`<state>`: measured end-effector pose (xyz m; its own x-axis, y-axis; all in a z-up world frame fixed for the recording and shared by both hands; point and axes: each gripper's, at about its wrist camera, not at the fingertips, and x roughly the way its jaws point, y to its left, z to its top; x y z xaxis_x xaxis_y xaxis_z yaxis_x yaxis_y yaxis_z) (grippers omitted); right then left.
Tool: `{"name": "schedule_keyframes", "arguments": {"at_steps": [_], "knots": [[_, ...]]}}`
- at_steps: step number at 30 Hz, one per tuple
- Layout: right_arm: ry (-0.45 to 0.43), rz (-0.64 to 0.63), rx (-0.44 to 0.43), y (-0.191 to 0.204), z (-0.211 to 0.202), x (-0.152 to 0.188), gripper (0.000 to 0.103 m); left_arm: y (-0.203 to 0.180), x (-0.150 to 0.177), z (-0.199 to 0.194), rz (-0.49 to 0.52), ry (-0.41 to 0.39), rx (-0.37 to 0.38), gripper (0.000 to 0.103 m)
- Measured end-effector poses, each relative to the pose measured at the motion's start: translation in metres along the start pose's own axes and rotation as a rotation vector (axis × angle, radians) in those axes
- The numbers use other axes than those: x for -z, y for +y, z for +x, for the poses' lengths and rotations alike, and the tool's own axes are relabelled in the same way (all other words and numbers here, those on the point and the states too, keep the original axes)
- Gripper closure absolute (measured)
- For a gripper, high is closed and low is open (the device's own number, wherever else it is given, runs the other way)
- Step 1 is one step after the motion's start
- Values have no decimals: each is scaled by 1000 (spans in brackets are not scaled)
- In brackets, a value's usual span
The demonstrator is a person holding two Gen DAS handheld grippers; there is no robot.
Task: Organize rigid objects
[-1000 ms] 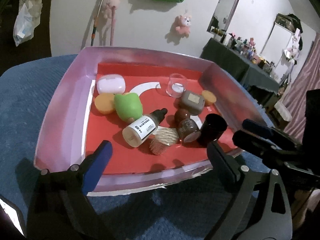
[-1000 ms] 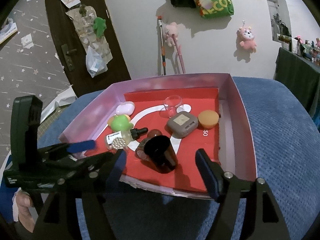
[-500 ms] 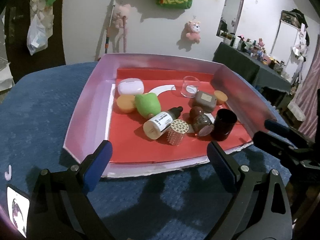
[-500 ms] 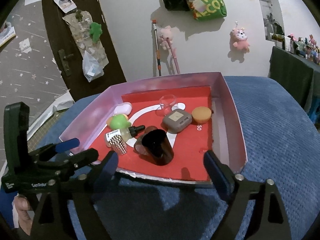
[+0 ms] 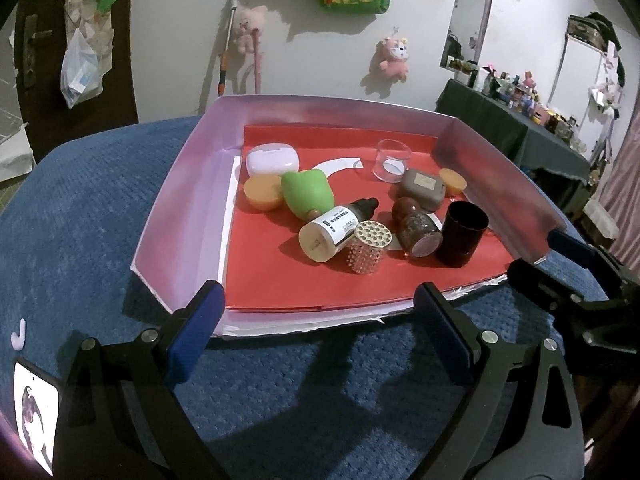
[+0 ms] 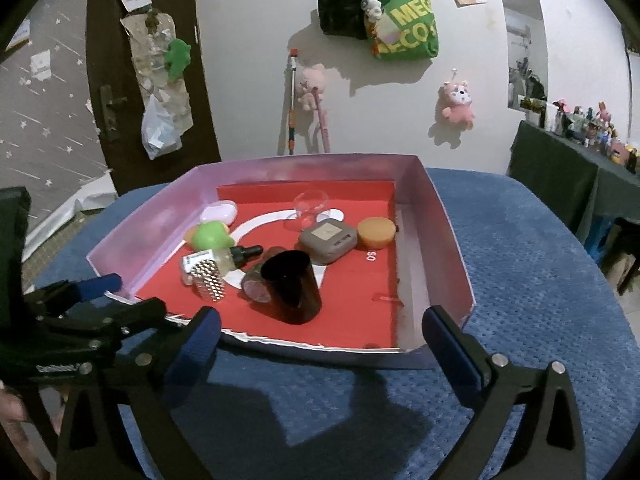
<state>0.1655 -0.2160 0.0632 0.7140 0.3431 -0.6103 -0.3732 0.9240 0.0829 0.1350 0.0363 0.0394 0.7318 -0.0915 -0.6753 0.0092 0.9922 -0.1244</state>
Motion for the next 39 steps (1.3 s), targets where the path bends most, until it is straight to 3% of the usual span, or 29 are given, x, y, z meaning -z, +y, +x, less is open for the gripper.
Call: {"name": "schedule_keyframes", "arguments": {"at_steps": [20,30,39], "knots": [[35,-49,42,8,7,2,0,0,0,2,-10,6,9,4],[-4,-33,17,5,-14,-3,0,-10,3,-10,20,-4,11,4],[12,-5,-3,-3,-24,5,0,-13,12,-24,27,-8,29,4]]}}
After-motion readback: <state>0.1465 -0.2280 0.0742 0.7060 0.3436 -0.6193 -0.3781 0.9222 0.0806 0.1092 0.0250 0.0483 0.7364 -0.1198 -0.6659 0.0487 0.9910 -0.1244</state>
